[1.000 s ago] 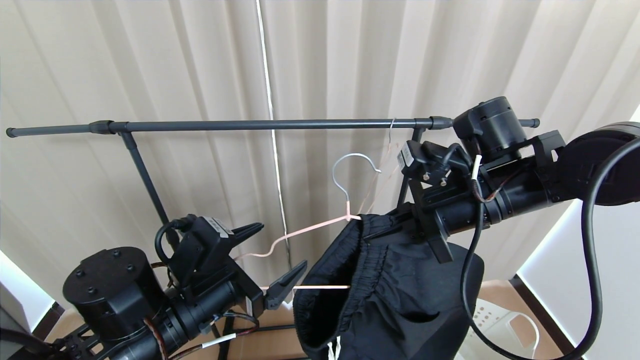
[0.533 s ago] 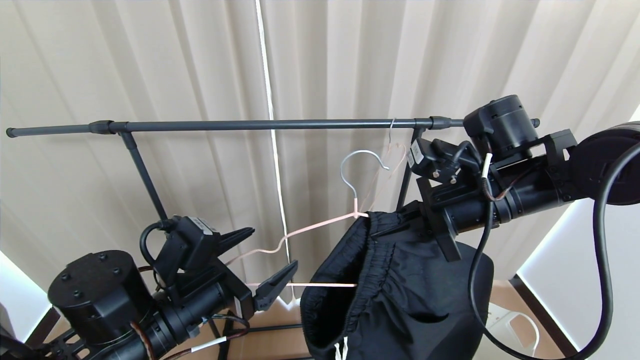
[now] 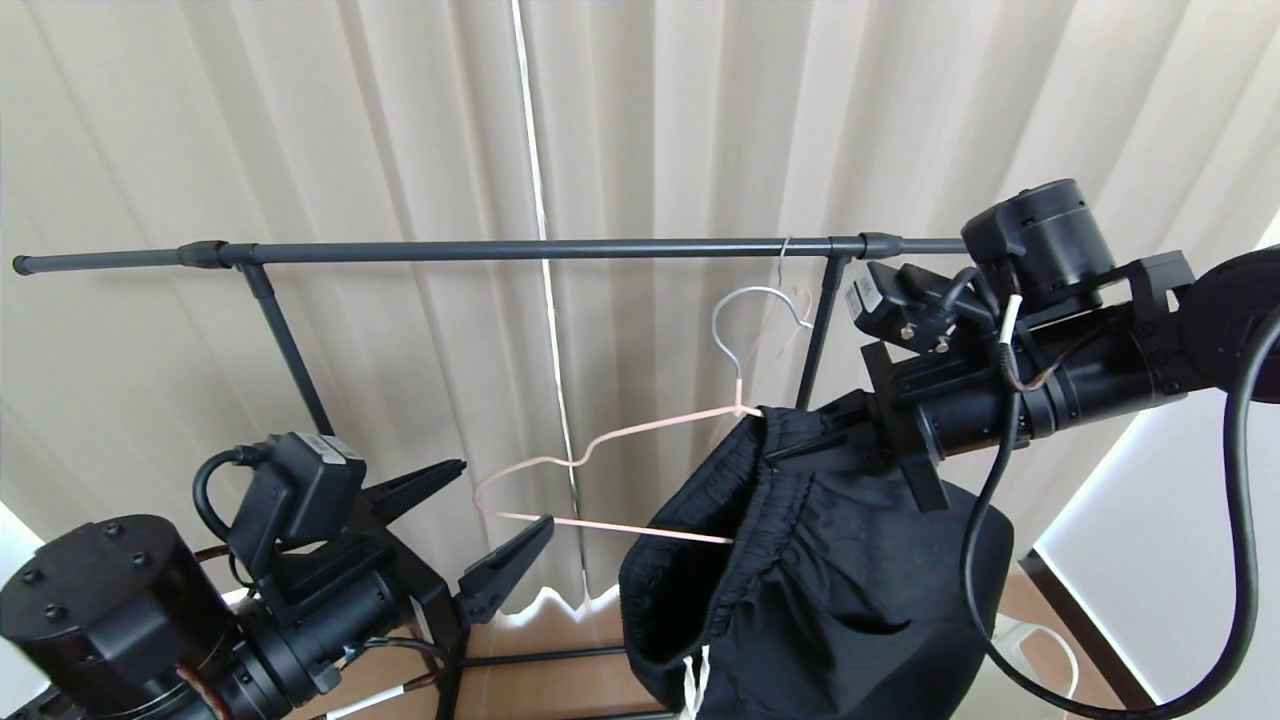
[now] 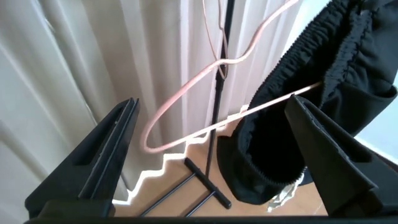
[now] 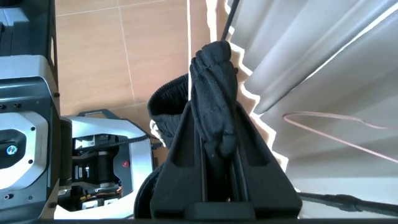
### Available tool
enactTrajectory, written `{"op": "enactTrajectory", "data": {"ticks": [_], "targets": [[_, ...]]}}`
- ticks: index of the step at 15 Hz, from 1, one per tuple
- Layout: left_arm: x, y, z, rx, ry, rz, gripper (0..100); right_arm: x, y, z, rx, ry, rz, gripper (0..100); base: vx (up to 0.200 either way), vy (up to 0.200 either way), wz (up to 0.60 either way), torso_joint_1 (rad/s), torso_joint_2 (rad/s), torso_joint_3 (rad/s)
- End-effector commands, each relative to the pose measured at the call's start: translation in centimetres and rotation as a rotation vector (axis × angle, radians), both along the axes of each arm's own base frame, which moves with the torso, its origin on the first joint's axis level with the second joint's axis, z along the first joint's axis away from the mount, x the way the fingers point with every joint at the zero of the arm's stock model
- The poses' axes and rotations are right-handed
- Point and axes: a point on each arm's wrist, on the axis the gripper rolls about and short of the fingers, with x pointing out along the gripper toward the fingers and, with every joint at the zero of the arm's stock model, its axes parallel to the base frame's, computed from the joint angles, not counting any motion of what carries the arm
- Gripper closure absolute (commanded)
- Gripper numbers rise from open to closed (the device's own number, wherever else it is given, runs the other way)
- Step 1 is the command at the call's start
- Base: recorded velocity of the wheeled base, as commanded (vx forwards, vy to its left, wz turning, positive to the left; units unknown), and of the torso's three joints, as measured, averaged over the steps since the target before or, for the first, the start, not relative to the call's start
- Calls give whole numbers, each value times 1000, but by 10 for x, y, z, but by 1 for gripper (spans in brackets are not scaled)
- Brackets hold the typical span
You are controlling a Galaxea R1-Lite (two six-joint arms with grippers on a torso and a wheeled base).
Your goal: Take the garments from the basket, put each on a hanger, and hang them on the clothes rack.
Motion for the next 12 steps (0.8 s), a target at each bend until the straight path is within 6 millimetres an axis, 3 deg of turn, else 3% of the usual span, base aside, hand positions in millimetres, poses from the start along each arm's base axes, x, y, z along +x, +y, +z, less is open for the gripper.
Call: {"op": "enactTrajectory", "data": {"ticks": [1,5,6,8,10,12], "targets": [[-4,7,6,-22,-15,19,0,-5,-9,10,12,-26,-21,100,0,0,0,0,0,0],[1,15,2,-27,42,79,0,-15,-28,5,35,-61,-81,100,0,0,0,0,0,0],[11,15,10,6,103,128,0,-20,-33,-9,65,-98,-105,100,0,0,0,0,0,0],[15,11,22,36,160,154,0,-23,-34,-18,75,-130,-114,100,0,0,0,0,0,0],[16,6,40,74,340,162,0,-22,-34,-19,91,-191,-139,100,0,0,0,0,0,0],[15,-5,43,53,535,161,0,-21,-34,-19,88,-182,-161,100,0,0,0,0,0,0]]}}
